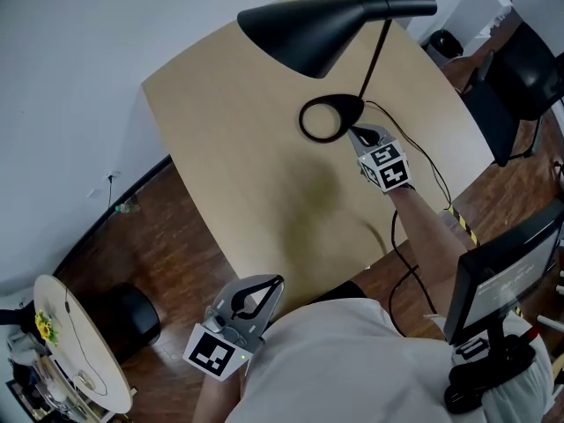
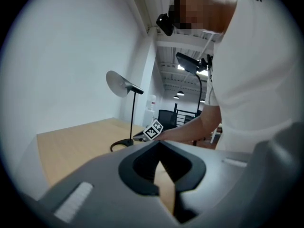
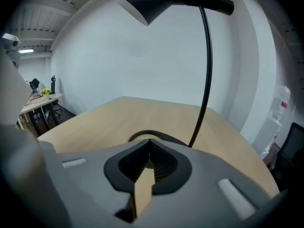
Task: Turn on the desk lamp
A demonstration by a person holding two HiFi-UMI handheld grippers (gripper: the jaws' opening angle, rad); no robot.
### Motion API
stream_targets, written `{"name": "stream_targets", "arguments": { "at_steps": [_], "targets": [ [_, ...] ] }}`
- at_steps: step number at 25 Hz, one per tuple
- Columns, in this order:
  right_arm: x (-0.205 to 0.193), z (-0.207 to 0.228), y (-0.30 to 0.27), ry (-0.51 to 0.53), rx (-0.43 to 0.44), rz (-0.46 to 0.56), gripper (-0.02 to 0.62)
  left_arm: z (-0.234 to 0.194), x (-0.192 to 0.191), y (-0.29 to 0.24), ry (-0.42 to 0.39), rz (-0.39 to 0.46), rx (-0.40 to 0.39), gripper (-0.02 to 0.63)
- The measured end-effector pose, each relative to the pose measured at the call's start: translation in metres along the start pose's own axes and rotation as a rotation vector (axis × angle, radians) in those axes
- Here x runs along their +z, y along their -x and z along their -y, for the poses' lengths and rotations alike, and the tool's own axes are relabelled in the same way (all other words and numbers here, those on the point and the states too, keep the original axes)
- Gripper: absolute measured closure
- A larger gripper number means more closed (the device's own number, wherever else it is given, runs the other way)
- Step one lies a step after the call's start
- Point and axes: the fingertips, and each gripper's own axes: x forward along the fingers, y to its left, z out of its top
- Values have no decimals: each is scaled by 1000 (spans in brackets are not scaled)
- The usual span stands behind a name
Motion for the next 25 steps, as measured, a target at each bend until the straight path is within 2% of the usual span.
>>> {"name": "stream_targets", "arguments": {
  "at_steps": [5, 12, 19, 25],
  "targets": [
    [-20, 33, -50, -1, -52, -46, 592, -18, -15, -10, 36, -24, 18, 589],
    [-22, 59, -69, 5, -103, -89, 592, -14, -13, -5, 77, -43, 34, 589],
    [-22, 68, -85, 9, -141, -113, 592, -19, -16, -6, 107, -56, 43, 589],
    [-26, 69, -91, 17, -134, -118, 592, -22, -22, -5, 117, -75, 43, 589]
  ]
}}
